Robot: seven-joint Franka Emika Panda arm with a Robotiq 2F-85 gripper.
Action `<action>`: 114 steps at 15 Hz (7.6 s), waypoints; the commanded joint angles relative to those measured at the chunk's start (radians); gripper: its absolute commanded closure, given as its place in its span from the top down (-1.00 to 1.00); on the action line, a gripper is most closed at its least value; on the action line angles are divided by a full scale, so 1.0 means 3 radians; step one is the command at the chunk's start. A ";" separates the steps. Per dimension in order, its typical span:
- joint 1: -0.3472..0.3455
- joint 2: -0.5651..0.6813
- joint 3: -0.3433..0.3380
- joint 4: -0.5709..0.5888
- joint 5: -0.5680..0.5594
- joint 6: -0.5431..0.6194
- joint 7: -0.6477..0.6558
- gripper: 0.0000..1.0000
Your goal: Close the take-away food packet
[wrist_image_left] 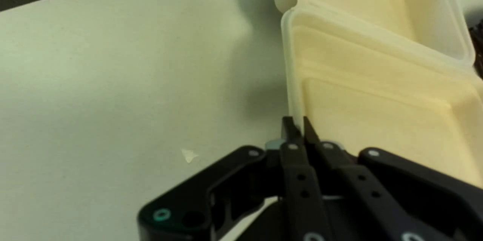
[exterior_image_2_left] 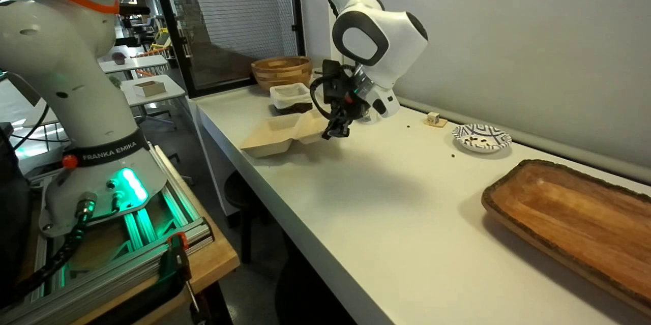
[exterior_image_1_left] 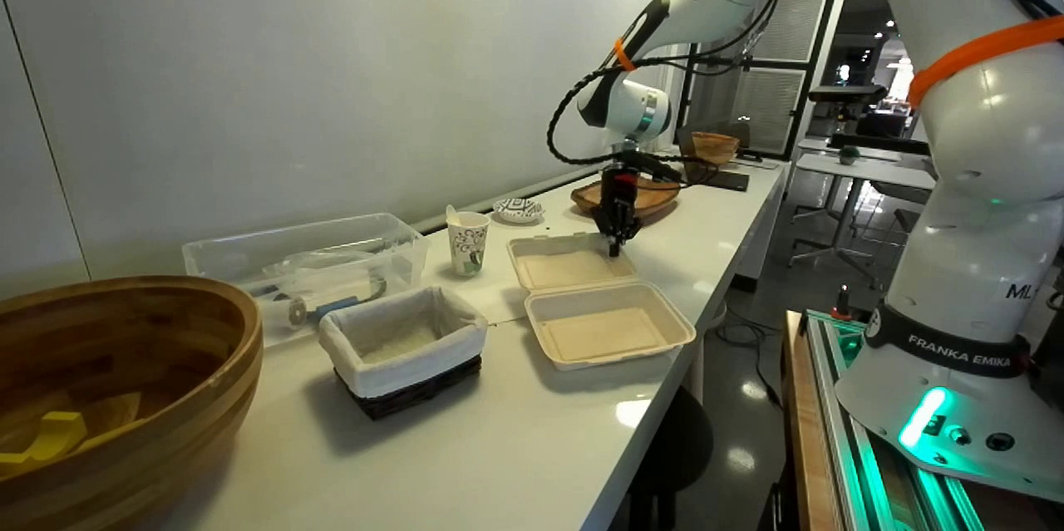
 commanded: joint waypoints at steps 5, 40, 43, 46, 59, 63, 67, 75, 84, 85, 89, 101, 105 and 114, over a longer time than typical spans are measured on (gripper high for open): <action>-0.0374 -0.0859 -0.0362 -0.0704 0.0607 0.0263 -0.0288 -0.99; 0.1602 -0.0150 -0.1684 -0.1497 -0.0504 0.4099 0.0989 -0.99; 0.2172 -0.0155 -0.2127 -0.1588 -0.0560 0.4272 0.0982 -0.99; 0.2612 -0.0158 -0.2467 -0.1703 -0.0507 0.4655 0.0875 -0.99; 0.2731 -0.0095 -0.2426 -0.1810 -0.0351 0.5364 0.0766 -0.99; 0.2641 0.0253 -0.2343 -0.1812 -0.0282 0.6078 0.0823 -0.99; 0.2066 0.0420 -0.1697 -0.1839 -0.0111 0.6490 0.0812 -0.99; 0.1358 0.0764 -0.0969 -0.1798 0.0033 0.7027 0.0682 -0.99; 0.1648 0.0932 -0.0866 -0.1749 0.0893 0.7735 -0.0211 -0.99; 0.1639 0.0987 -0.0828 -0.1719 0.0927 0.7766 -0.0249 -0.99; 0.1632 0.1176 -0.0751 -0.1616 0.1022 0.7848 -0.0380 -0.99; 0.1983 0.0944 -0.0557 -0.1679 0.1026 0.7852 -0.0653 0.66; 0.2053 0.0857 -0.0474 -0.1702 0.0964 0.7812 -0.0698 1.00; 0.1913 0.0572 -0.0233 -0.1848 0.0772 0.7448 -0.0442 1.00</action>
